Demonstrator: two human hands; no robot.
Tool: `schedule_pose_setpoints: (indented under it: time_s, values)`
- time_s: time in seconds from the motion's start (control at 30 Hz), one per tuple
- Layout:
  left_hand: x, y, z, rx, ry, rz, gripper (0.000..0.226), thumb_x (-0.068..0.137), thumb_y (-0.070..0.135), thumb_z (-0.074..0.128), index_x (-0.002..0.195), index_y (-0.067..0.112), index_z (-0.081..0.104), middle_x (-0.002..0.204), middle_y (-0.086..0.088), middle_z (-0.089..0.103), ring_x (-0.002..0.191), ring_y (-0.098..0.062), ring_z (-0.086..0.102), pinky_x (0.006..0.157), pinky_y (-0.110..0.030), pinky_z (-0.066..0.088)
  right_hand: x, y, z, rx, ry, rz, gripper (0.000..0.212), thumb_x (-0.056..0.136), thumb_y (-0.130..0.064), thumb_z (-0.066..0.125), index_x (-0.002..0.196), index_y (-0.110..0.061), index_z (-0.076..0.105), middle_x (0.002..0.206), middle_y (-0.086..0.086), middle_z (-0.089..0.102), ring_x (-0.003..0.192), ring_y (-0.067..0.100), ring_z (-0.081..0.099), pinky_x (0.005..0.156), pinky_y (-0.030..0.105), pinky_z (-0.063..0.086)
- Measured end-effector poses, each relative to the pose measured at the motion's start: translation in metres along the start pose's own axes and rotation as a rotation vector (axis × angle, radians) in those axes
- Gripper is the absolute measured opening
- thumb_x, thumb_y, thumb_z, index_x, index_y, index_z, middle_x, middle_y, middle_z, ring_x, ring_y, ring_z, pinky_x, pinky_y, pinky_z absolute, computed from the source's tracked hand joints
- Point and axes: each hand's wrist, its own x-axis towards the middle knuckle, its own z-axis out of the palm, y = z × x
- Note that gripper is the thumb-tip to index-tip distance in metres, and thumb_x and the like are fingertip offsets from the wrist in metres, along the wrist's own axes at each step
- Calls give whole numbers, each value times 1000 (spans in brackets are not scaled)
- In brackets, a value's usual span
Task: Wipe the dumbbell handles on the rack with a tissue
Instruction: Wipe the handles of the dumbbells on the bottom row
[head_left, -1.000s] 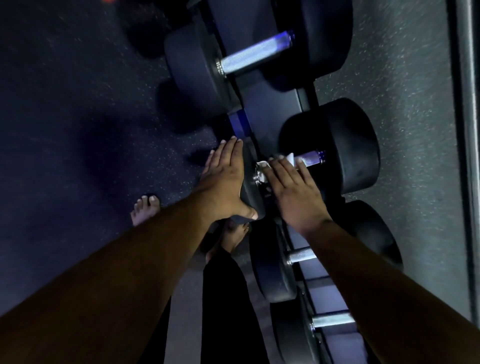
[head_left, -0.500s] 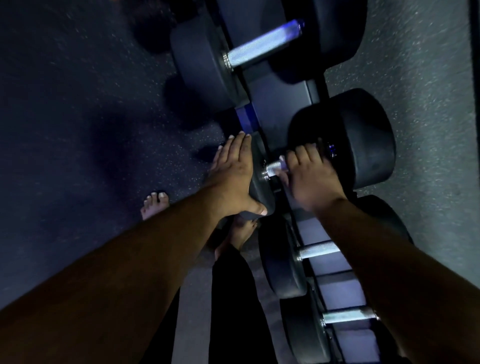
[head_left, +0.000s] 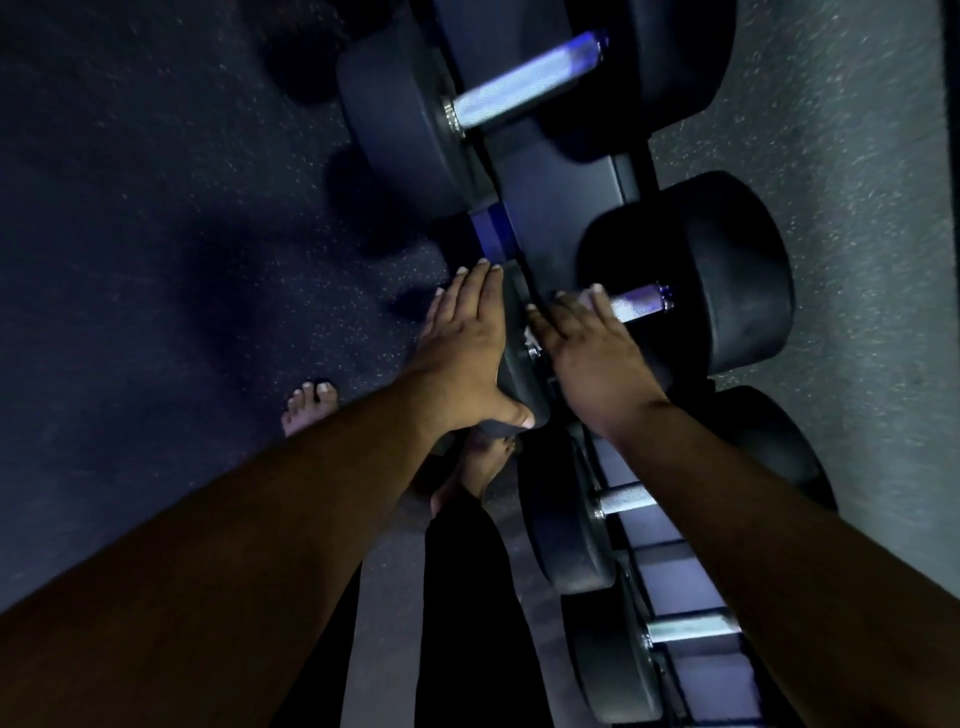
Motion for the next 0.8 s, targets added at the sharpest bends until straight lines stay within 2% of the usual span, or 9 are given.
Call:
schedule_pose_setpoints:
  time_s: [0.1,0.17,0.3,0.37,0.47,0.6,0.67,0.73,0.8]
  values:
    - [0,0,-1,-11,2,2,164,45,66,91,159,10,-13,168,-7,-16,155,-23,-15,126,-42,-5,8,-10,3,67,-6,-41,58,91,-19,32,144,-2,47,141,19,56,135,32,50,122,46,20]
    - [-1,0,-2,-13,-1,3,164,45,66,91,159,10,-12,168,-7,-16,155,-24,-15,126,-40,-6,1,-10,8,123,60,-68,56,87,-18,35,136,0,57,135,17,62,129,31,56,118,44,26]
    - [-1,0,-3,-19,-2,3,164,45,65,92,159,9,-13,168,-8,-16,155,-24,-15,124,-39,-8,-10,-6,10,202,133,-89,57,88,-18,32,137,-3,56,141,14,57,135,29,50,119,44,27]
    - [-1,1,-3,-24,-3,3,164,45,64,92,159,9,-12,168,-8,-15,155,-24,-15,125,-39,-8,2,-5,3,229,104,-29,56,91,-19,35,142,-5,51,145,13,54,140,28,45,122,46,21]
    - [-2,1,-3,-22,2,4,164,45,63,93,159,9,-12,168,-7,-15,155,-24,-14,125,-39,-7,20,-14,0,304,76,65,52,92,-16,50,144,-8,49,145,11,54,142,24,42,124,43,7]
    - [-3,2,-5,-17,6,-3,163,46,63,93,159,9,-12,168,-8,-15,155,-24,-12,124,-38,-7,-1,-25,12,451,237,76,59,78,-10,68,135,1,57,138,17,59,134,29,52,121,44,24]
    - [-4,3,-5,-19,3,-4,163,46,63,93,159,9,-12,168,-8,-15,155,-25,-12,123,-38,-7,-23,-32,20,507,288,64,64,77,-10,64,139,1,53,144,16,54,138,28,47,120,42,27]
    - [-3,3,-4,-30,4,-11,164,45,63,93,159,10,-13,168,-7,-15,155,-24,-13,122,-36,-9,-42,-41,29,706,351,143,58,81,-4,49,139,-1,55,144,14,54,137,23,47,118,36,32]
    - [-2,1,-3,-28,10,-16,164,44,63,93,159,10,-12,168,-7,-15,155,-24,-12,121,-35,-10,-48,-51,41,1073,427,430,46,89,1,46,130,-7,65,132,9,64,125,13,57,110,26,41]
